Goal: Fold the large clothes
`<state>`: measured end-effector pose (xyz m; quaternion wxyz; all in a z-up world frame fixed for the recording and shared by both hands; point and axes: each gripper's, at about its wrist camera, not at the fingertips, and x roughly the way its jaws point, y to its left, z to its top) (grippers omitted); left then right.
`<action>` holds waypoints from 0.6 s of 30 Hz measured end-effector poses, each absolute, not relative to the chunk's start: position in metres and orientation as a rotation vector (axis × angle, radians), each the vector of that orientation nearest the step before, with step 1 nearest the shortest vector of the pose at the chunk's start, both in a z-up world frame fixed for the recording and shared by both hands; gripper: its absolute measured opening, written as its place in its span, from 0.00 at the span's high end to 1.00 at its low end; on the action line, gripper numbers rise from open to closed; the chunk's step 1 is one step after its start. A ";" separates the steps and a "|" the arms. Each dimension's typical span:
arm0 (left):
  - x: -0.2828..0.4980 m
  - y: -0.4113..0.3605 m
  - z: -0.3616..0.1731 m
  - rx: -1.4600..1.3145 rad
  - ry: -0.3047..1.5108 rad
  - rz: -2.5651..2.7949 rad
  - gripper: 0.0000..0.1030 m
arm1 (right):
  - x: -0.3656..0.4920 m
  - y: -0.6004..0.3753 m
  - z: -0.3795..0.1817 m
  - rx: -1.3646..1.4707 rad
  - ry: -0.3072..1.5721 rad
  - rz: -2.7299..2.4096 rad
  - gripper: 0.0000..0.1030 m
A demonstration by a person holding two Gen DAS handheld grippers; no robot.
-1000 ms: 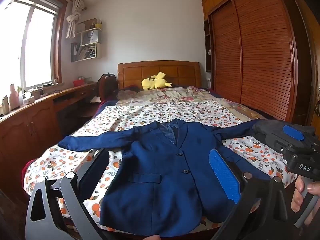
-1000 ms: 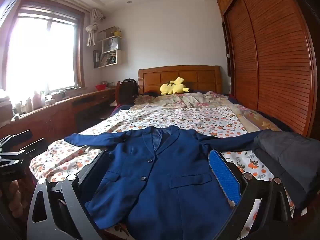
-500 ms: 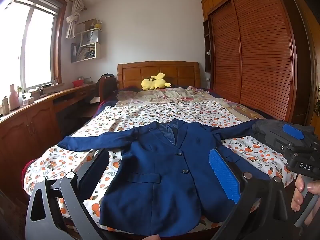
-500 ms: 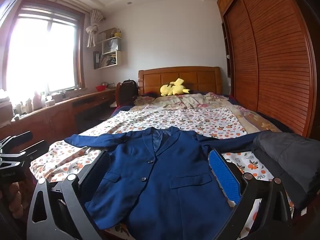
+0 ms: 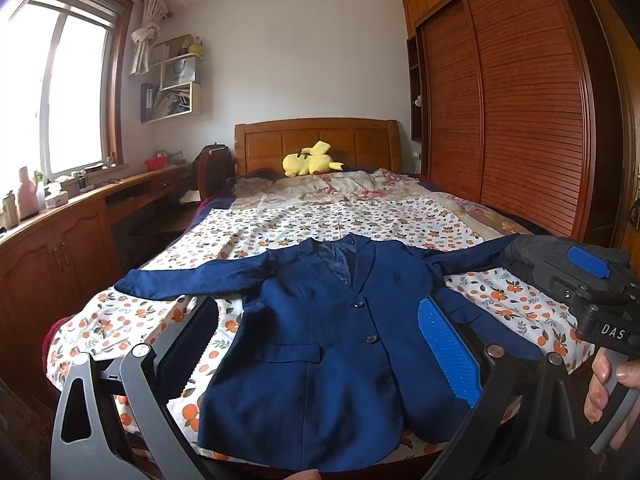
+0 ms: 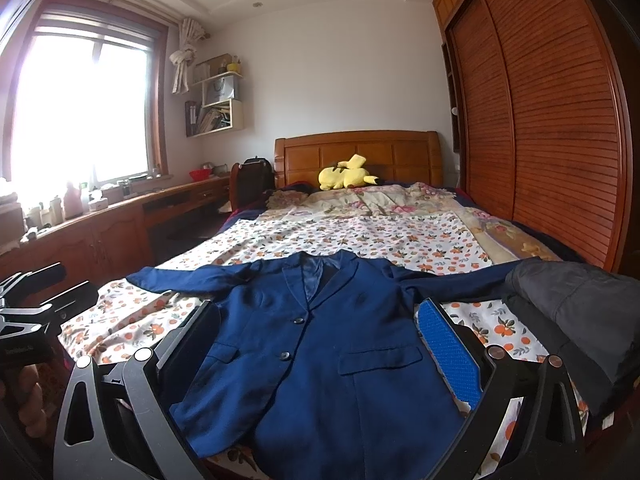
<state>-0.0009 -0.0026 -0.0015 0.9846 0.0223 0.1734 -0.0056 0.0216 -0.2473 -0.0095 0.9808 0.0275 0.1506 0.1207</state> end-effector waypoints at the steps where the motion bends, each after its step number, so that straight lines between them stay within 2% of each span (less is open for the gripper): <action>1: -0.001 -0.003 -0.001 0.044 0.348 -0.012 0.02 | 0.023 -0.247 -0.010 0.055 0.305 0.242 0.07; 18: 0.005 -0.004 -0.009 0.046 0.348 -0.011 0.02 | 0.022 -0.247 -0.010 0.056 0.301 0.244 0.07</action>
